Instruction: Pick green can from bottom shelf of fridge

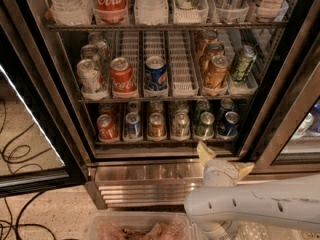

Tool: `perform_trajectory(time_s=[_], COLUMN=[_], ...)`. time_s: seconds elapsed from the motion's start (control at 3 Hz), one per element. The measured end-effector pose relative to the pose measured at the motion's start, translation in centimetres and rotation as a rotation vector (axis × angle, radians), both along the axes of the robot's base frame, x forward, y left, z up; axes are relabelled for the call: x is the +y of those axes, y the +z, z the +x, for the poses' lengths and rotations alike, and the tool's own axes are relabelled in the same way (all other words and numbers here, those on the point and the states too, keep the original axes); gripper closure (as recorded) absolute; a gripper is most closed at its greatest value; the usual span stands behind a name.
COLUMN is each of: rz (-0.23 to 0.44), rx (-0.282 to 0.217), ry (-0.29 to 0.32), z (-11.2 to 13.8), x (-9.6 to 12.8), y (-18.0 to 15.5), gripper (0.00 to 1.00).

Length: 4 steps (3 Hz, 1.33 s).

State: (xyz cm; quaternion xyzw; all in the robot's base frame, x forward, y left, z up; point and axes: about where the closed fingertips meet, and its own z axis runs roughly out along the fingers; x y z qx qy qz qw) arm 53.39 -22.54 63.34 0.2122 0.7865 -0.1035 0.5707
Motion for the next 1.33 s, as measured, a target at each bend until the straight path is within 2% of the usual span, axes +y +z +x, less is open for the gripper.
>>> perform_trajectory(time_s=[0.33,0.67,1.0,1.33], rz=[-0.002,0.036,-0.008,-0.008], rx=[-0.002,-0.018,-0.050,-0.050], ry=[-0.018,-0.071,-0.119,-0.119], z=[0.1,1.4,1.0,1.0], x=[0.0,2.3,0.8,0.8], y=[-0.4,-2.8,-2.3,-2.3], gripper=[0.00,0.00,0.00,0.00])
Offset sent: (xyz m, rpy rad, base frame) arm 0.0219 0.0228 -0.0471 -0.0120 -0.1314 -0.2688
